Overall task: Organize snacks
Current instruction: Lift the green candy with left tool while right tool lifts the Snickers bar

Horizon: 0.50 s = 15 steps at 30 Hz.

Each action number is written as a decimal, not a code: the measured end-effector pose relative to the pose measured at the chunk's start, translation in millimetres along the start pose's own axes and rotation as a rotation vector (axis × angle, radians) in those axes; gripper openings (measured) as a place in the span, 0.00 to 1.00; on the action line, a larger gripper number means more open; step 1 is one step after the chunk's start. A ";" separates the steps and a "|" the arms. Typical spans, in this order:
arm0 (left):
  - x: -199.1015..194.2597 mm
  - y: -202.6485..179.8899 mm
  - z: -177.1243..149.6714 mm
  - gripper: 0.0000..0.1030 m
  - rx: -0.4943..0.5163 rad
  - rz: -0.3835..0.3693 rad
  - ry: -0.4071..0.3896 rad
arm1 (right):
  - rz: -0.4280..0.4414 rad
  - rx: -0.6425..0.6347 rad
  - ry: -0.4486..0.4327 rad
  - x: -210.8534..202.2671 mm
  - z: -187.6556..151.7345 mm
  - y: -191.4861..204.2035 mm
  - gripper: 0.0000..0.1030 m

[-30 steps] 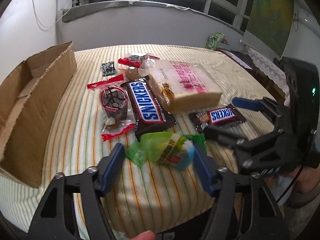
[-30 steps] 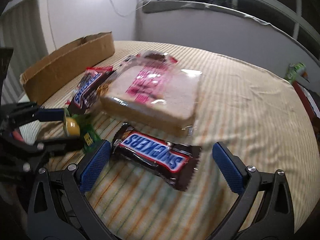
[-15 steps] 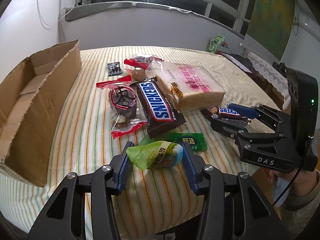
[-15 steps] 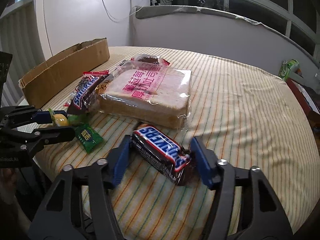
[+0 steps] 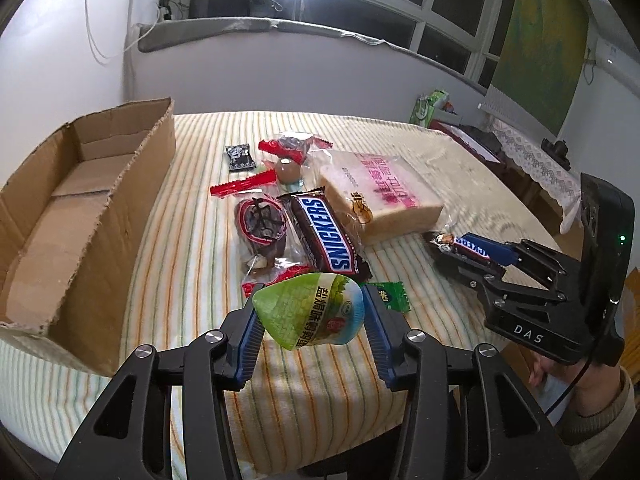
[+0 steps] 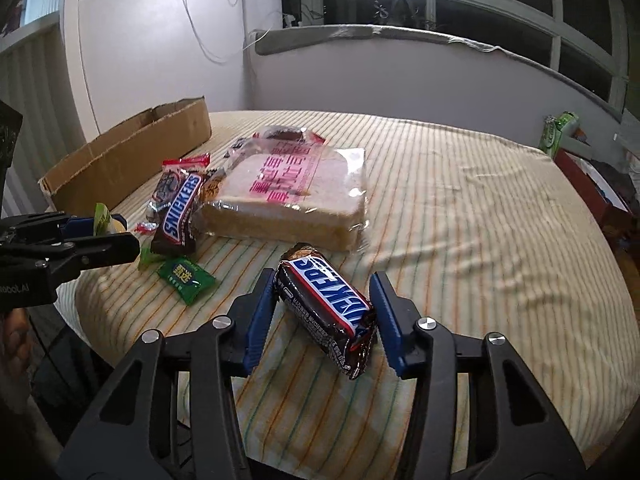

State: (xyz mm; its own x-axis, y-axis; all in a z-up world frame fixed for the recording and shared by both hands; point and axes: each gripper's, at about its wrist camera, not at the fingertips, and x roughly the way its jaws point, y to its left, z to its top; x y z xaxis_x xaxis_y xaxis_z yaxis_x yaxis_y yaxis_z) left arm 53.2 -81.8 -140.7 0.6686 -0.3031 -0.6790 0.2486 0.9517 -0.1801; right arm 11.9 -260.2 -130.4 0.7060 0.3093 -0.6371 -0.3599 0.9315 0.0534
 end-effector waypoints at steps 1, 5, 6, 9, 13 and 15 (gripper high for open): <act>-0.4 -0.1 0.5 0.44 0.002 0.001 -0.003 | -0.003 0.000 -0.002 -1.1 0.3 -0.1 0.48; -1.1 0.6 1.3 0.44 0.004 0.006 -0.006 | -0.017 0.002 -0.004 -2.1 2.9 -1.5 0.48; -1.8 0.5 2.2 0.44 0.004 0.007 -0.008 | -0.022 0.002 -0.005 -2.2 3.2 -1.8 0.48; -3.4 -0.4 5.5 0.44 0.007 0.008 -0.021 | -0.033 0.012 -0.008 -3.7 5.2 -3.5 0.48; -10.6 -3.2 13.6 0.44 0.011 -0.005 -0.042 | -0.051 0.017 -0.032 -14.0 17.5 -0.3 0.48; -24.4 -5.6 25.2 0.44 0.023 -0.009 -0.089 | -0.062 -0.008 -0.062 -24.1 31.6 8.1 0.48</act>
State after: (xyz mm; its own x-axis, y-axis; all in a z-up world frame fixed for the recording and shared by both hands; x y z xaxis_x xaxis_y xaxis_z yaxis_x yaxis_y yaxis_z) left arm 53.2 -80.9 -105.3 0.7254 -0.3159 -0.6116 0.2705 0.9478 -0.1687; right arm 11.2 -254.1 -90.3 0.7632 0.2628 -0.5903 -0.3190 0.9477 0.0094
